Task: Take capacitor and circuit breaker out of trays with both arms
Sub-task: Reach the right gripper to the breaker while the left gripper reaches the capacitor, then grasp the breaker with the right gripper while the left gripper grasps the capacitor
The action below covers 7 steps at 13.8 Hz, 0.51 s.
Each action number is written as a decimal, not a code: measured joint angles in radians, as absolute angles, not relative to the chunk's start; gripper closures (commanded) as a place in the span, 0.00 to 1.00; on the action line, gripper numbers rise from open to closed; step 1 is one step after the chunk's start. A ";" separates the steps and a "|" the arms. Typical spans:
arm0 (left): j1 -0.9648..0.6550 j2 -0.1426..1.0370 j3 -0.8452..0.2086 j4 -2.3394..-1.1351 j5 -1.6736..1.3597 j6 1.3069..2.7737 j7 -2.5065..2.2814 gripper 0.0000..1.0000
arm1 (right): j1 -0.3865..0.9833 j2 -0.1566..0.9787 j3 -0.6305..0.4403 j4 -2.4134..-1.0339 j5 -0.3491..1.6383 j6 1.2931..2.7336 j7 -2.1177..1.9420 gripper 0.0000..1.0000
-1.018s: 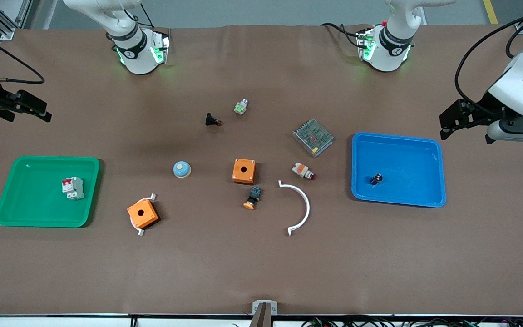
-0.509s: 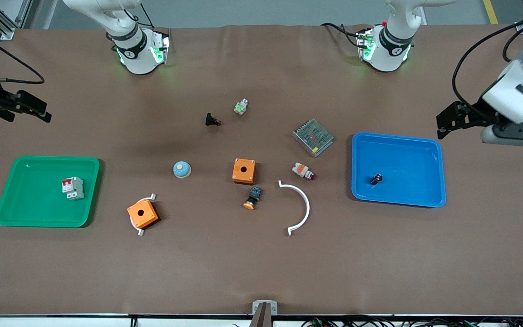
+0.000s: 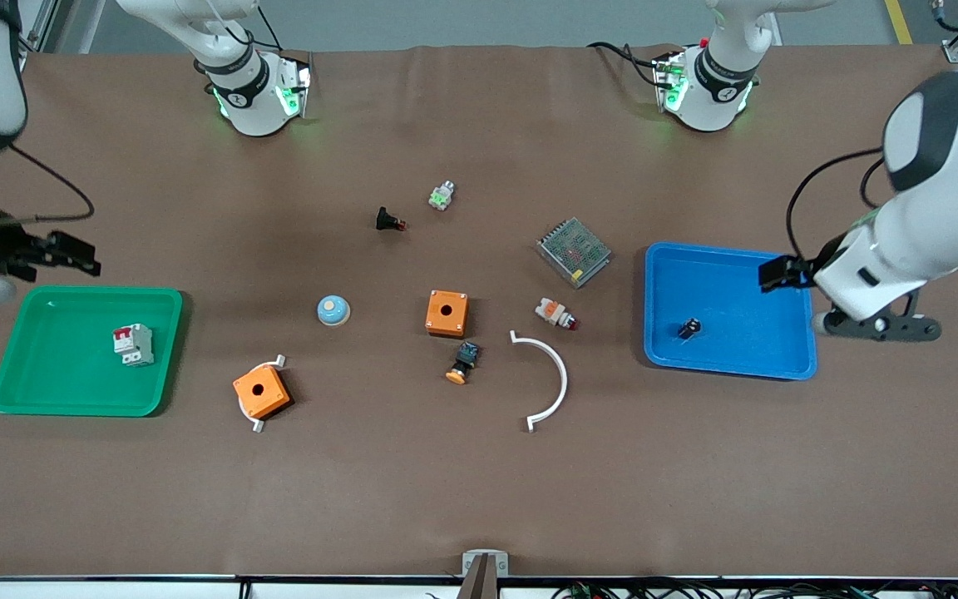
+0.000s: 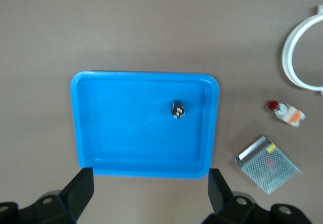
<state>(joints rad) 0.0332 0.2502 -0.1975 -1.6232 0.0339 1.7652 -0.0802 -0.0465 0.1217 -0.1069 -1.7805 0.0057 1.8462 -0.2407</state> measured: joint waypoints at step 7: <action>0.034 0.359 -0.200 -1.909 0.018 2.194 -0.080 0.00 | -0.173 0.393 -0.111 -1.787 -0.016 2.105 -0.498 0.05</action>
